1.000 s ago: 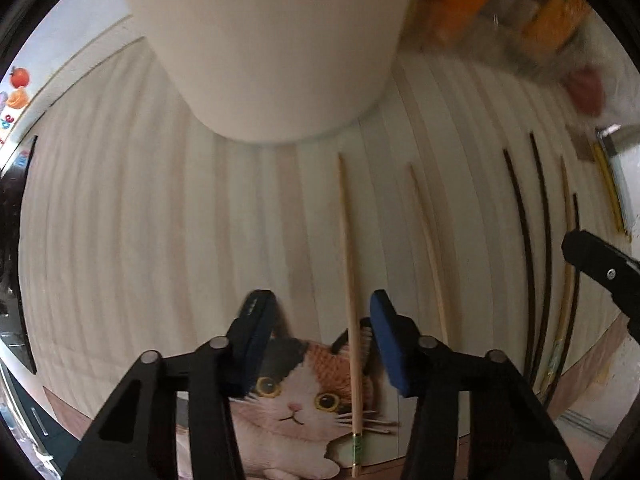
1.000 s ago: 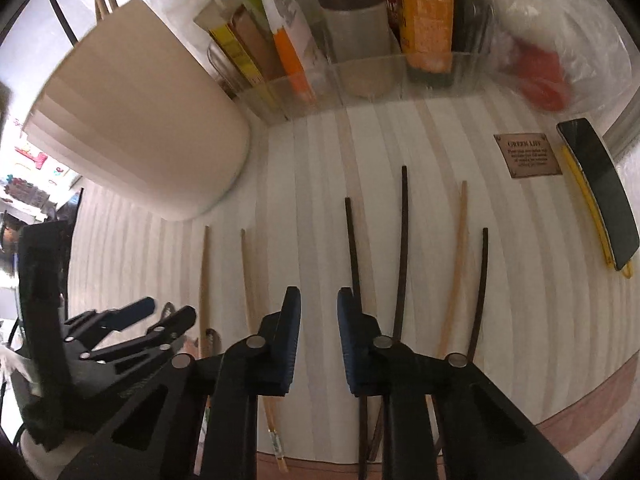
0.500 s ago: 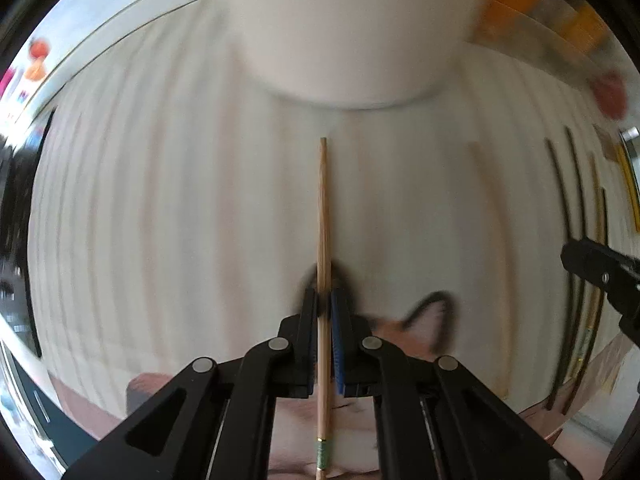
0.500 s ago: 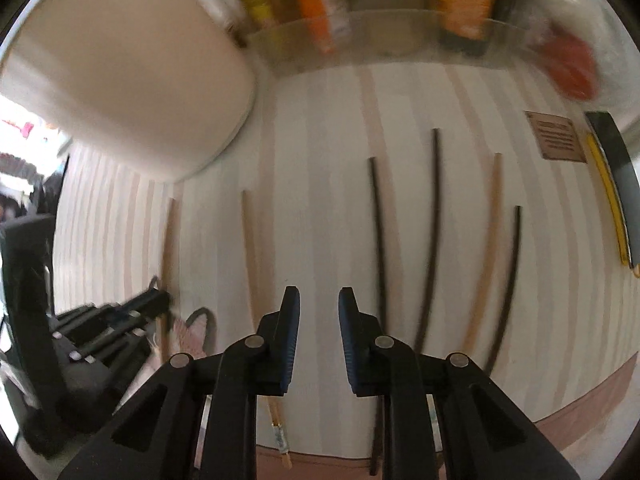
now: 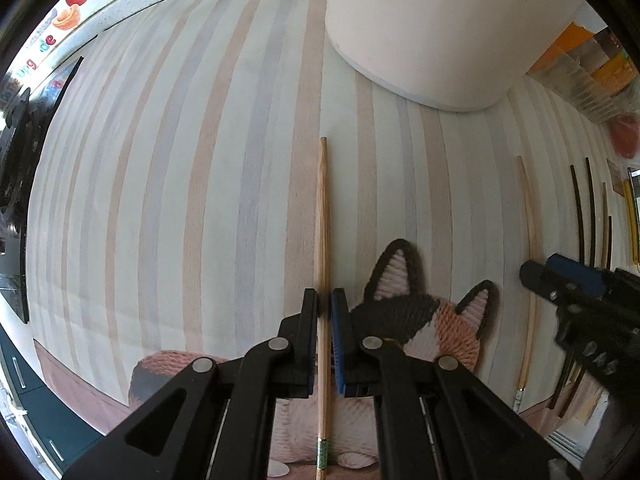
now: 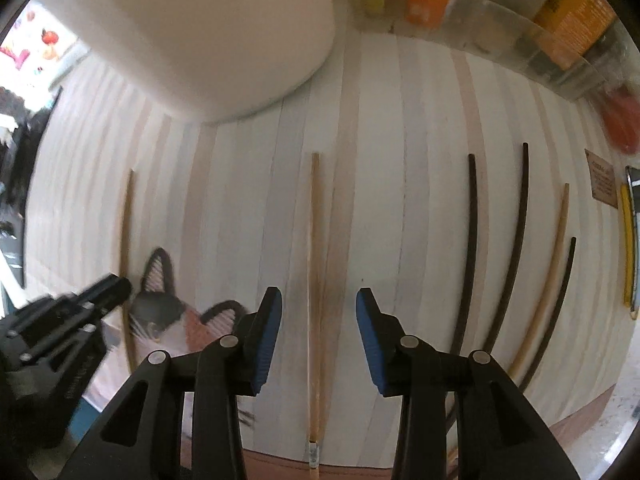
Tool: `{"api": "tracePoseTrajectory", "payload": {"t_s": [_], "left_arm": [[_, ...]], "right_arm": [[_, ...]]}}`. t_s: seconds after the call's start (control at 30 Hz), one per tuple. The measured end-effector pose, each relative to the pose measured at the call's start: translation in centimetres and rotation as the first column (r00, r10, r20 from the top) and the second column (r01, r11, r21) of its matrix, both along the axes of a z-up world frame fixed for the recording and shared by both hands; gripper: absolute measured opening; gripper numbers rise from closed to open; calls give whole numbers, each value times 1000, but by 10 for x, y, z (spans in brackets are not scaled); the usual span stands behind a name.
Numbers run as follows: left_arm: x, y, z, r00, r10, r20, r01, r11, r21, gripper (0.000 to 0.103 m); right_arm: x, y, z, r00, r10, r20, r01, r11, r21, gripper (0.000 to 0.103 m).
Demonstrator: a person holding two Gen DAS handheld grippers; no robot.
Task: Organize utensils
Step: 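Grasp a wooden chopstick with the right tool while the left tool holds its chopstick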
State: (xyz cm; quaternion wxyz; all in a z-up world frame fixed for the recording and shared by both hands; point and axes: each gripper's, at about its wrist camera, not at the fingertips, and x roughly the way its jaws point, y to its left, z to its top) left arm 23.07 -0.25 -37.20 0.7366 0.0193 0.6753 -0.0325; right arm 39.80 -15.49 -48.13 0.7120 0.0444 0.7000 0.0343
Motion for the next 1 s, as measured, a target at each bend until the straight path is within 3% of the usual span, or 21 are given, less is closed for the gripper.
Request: {"api": "tracePoseTrajectory", "payload": {"t_s": [0.13,0.23,0.4,0.5,0.77,1.0], "left_arm": [[-10,9,-1,1000,1,1,-1,1000,-2,4],[-11,10,-1,1000,-2,0,2,1000,1,5],[-11,9,-2,1000,1,-4,-1,1000,2,5],[-8,7,-3,1000,-1,-11,1,1000,3,5],[1,2,-6,998,-13,-53,13,1000,11,5],[6,0,-8,998,-6,-63,7,1000,17,5]], "right_arm": [[-9,17,-1,999,36,29,-34,996,-85,19],[-14,20,-1,1000,14,23,-12,996,-86,8],[-28,-5,-4,995,-77,-63,79,996,30,8],[-28,-10,-5,992,-92,-87,96,994,51,8],[-10,-6,-13,983,-39,-181,45,998,31,10],[6,-7,-17,980,-12,-200,9,1000,-14,10]]}}
